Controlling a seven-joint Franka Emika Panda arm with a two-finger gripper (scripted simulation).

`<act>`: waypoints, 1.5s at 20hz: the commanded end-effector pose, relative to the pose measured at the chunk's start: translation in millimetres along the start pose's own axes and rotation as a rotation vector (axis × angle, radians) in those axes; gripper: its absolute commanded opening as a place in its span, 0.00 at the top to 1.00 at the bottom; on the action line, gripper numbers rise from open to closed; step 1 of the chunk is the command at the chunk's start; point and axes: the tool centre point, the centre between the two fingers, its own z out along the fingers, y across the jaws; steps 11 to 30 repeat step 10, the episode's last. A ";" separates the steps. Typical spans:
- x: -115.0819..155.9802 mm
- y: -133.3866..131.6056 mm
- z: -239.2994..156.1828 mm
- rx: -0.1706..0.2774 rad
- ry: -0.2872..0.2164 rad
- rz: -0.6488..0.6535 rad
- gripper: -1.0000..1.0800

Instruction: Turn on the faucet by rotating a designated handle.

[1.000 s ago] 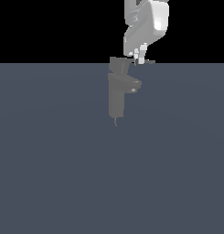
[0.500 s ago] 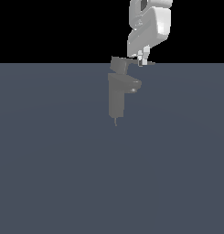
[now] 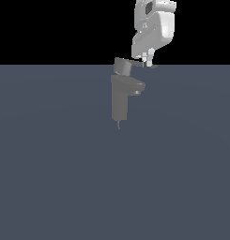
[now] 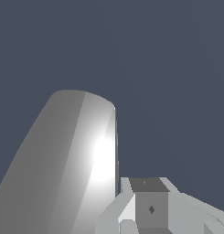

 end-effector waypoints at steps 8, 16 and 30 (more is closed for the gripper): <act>38.1 -7.6 1.3 0.001 0.004 0.034 1.00; 40.2 -8.9 1.2 0.001 0.004 0.035 1.00; 40.2 -8.9 1.2 0.001 0.004 0.035 1.00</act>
